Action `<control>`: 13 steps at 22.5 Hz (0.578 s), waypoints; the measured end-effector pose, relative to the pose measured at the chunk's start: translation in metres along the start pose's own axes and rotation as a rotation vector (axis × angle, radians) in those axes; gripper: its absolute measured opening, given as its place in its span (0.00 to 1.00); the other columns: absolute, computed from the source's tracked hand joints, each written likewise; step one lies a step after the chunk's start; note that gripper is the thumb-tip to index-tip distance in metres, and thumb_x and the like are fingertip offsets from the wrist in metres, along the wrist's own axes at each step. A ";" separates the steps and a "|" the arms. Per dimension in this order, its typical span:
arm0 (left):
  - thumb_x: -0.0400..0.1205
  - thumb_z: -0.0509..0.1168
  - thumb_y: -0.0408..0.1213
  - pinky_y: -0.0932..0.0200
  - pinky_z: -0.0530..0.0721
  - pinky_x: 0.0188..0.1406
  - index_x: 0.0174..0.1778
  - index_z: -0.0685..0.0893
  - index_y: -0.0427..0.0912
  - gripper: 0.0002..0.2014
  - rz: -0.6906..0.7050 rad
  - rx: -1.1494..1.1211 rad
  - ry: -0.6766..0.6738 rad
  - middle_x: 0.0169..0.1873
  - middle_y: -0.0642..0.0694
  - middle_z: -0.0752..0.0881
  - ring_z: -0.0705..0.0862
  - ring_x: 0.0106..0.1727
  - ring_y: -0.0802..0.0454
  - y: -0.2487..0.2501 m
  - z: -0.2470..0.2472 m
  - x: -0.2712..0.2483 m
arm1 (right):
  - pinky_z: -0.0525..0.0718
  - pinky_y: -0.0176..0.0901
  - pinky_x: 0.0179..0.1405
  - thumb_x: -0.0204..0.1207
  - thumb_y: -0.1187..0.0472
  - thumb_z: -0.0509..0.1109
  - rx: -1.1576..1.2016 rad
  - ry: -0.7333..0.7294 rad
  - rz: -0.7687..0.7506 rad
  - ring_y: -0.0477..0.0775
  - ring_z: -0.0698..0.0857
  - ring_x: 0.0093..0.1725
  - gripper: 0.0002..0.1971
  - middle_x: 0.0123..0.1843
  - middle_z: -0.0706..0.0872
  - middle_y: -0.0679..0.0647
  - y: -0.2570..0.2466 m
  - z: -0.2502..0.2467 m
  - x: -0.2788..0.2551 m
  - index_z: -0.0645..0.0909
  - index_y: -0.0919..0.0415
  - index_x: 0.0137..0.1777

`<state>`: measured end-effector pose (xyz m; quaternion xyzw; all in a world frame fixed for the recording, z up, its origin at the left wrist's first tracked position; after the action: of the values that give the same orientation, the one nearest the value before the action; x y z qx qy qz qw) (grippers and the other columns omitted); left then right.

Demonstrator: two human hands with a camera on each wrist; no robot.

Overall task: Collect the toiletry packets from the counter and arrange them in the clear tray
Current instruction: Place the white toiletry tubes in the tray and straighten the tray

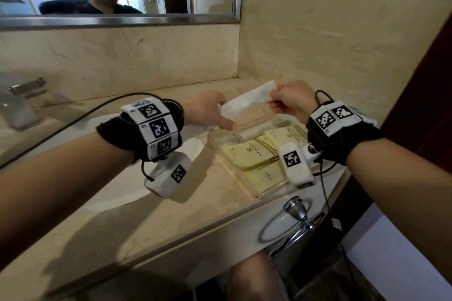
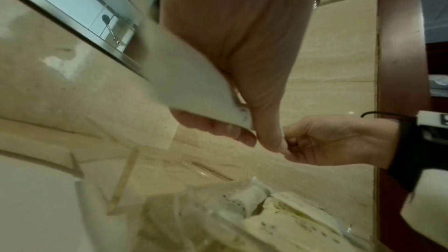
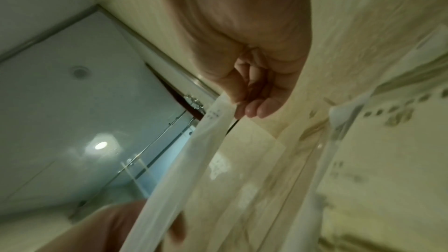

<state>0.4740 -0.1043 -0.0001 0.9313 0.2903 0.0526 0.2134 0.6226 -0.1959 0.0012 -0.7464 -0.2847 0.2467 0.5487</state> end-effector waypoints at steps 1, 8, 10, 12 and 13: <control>0.73 0.75 0.45 0.62 0.77 0.30 0.50 0.82 0.38 0.17 0.002 0.003 0.008 0.39 0.45 0.84 0.80 0.28 0.57 -0.004 -0.003 -0.002 | 0.82 0.37 0.33 0.81 0.72 0.61 0.017 0.045 -0.002 0.48 0.78 0.29 0.08 0.35 0.81 0.59 0.001 -0.011 0.003 0.80 0.72 0.55; 0.77 0.71 0.34 0.75 0.75 0.14 0.40 0.81 0.41 0.04 -0.012 -0.091 0.040 0.23 0.50 0.82 0.78 0.13 0.67 -0.013 -0.017 -0.009 | 0.80 0.30 0.18 0.81 0.72 0.60 -0.014 0.172 0.040 0.46 0.78 0.29 0.14 0.33 0.79 0.56 0.007 -0.049 0.014 0.77 0.73 0.65; 0.76 0.72 0.33 0.75 0.76 0.15 0.40 0.81 0.41 0.05 -0.031 -0.091 0.048 0.24 0.47 0.82 0.81 0.17 0.64 -0.014 -0.019 -0.009 | 0.81 0.29 0.17 0.81 0.72 0.60 -0.036 0.177 0.037 0.46 0.78 0.29 0.14 0.33 0.79 0.56 0.006 -0.051 0.017 0.76 0.73 0.65; 0.76 0.72 0.34 0.74 0.77 0.16 0.41 0.82 0.40 0.05 -0.045 -0.099 0.049 0.26 0.47 0.82 0.82 0.24 0.58 -0.015 -0.021 -0.010 | 0.81 0.30 0.17 0.81 0.72 0.60 -0.048 0.171 0.040 0.46 0.79 0.29 0.14 0.33 0.80 0.56 0.006 -0.051 0.017 0.77 0.73 0.65; 0.77 0.71 0.33 0.74 0.77 0.15 0.41 0.82 0.40 0.04 -0.049 -0.102 0.048 0.26 0.47 0.82 0.82 0.25 0.57 -0.015 -0.022 -0.011 | 0.81 0.30 0.17 0.81 0.72 0.60 -0.051 0.174 0.042 0.47 0.79 0.29 0.14 0.33 0.80 0.56 0.006 -0.051 0.015 0.77 0.73 0.65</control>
<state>0.4520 -0.0912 0.0134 0.9104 0.3150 0.0845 0.2548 0.6691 -0.2211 0.0091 -0.7844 -0.2265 0.1853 0.5469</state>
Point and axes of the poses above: each hand's wrist, its own x-axis towards the middle knuckle, its own z-axis out of the palm, y = z × x, the point moved 9 cm from there along x, towards the middle knuckle
